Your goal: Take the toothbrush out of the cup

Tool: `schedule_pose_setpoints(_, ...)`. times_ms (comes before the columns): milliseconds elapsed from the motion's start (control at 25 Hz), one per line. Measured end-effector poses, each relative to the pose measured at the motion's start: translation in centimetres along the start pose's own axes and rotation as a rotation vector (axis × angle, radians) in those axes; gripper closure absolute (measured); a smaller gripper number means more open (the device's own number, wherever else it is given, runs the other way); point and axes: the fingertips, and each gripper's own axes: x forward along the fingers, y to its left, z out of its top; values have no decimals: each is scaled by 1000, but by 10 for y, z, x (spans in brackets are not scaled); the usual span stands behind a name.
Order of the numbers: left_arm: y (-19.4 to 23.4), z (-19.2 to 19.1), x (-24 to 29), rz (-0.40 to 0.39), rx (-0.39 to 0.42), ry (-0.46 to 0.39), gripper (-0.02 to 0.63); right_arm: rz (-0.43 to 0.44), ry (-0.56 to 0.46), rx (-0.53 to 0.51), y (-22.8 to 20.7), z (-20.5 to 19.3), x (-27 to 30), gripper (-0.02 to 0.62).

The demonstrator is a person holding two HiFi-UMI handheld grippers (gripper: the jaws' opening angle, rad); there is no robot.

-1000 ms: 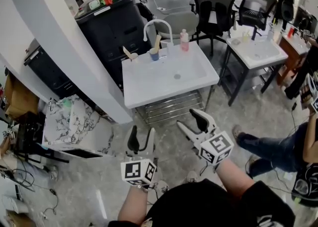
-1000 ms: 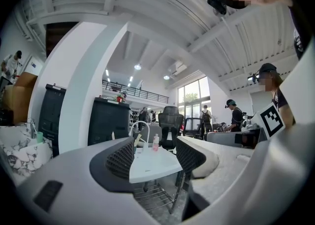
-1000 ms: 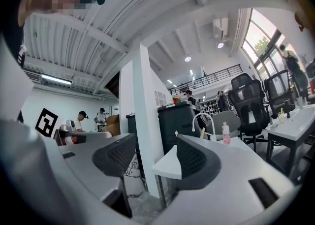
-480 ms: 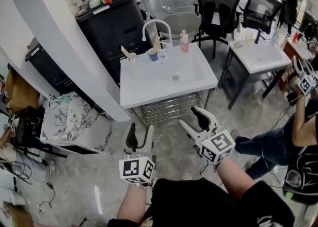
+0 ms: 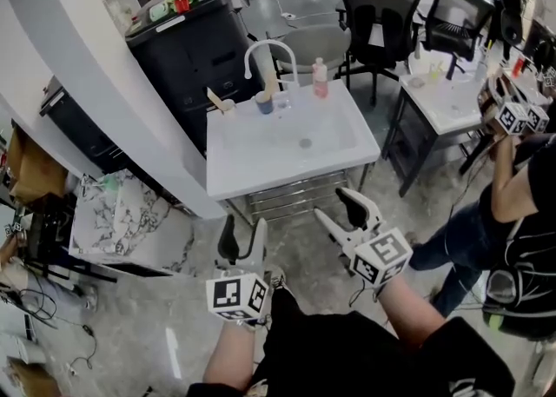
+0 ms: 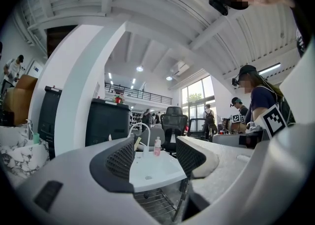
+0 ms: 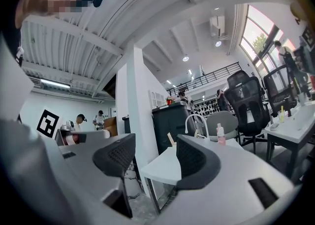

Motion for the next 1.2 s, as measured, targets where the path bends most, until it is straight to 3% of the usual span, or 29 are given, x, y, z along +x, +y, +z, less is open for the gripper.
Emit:
schedule_pose_setpoints(320, 36, -4, 38, 8, -4, -13, 357, -1, -7, 0, -17, -4, 47, 336)
schedule_pose_setpoints(720, 121, -3, 110, -15, -6, 3, 357, -23, -3, 8, -34, -10, 159, 334)
schedule_pose_setpoints(1200, 224, 5, 227, -111, -2, 31, 357, -123, -1, 21, -72, -6, 301, 334)
